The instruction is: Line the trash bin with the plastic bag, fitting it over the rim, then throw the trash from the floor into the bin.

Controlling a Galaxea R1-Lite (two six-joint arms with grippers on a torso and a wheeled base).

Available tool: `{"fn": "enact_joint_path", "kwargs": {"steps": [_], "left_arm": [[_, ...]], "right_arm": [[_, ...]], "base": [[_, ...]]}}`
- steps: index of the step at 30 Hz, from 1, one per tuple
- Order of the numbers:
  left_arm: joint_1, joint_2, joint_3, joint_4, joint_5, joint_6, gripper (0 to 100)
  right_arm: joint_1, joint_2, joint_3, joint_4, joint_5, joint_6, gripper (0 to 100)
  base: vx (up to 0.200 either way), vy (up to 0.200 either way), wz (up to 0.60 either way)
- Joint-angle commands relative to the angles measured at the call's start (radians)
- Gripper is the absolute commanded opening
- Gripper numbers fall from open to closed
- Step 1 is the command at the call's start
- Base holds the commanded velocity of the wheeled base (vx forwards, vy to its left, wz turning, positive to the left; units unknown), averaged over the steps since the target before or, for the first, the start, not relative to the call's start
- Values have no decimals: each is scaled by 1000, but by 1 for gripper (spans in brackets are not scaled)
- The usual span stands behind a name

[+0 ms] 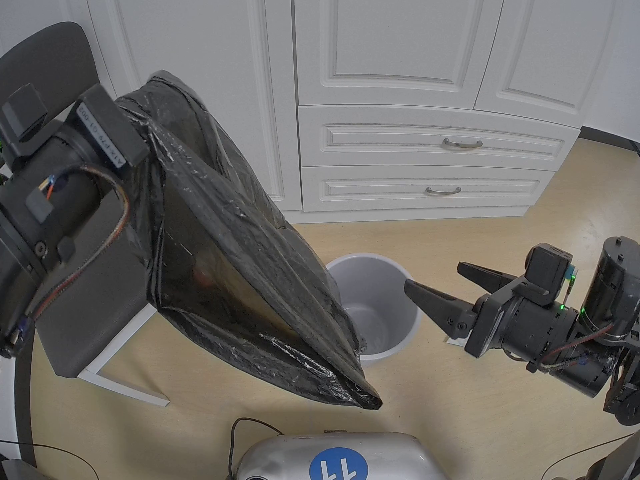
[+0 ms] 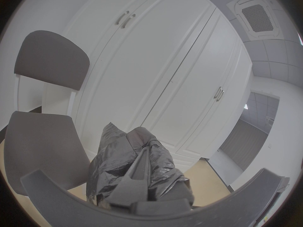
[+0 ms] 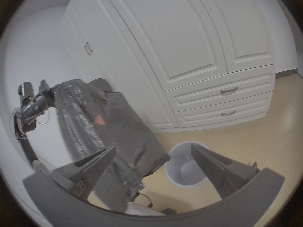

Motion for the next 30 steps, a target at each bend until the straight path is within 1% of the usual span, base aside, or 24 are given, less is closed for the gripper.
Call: {"fn": "enact_joint_path", "kwargs": {"steps": [1,2,7,11,13,14,15,17,21,24,30], "left_arm": [[-20,53,-6,-5,4,-1,0],[-20,54,-6,-3,4,-1,0],[-20,67,-9,-5,19,-1,0],[-26,67,-11,-5,24,1,0],[-39,65,-12,-5,25,1,0],[-39,63,-12,-5,25,1,0],[-39,63,-12,-5,25,1,0],[-39,60,-17,-6,25,2,0],[-40,62,-18,-11,27,1,0],[-40,68,-17,-43,27,4,0],[-43,68,-17,-45,27,6,0]], "right_arm": [[65,-24,10,-6,0,2,100],[66,-24,10,-7,0,2,100],[132,-4,20,-6,-1,3,100],[158,65,30,-12,-1,14,100],[160,146,22,-15,-18,25,100],[157,173,14,-20,-35,40,100],[157,175,13,-21,-38,42,100],[157,218,-6,-41,-73,83,100],[160,229,-1,-36,-72,85,100],[183,243,17,-27,-64,85,100],[192,289,26,-32,-65,83,100]], "base": [[0,0,0],[0,0,0],[0,0,0],[0,0,0],[0,0,0],[0,0,0],[0,0,0],[0,0,0],[0,0,0],[0,0,0],[0,0,0]]}}
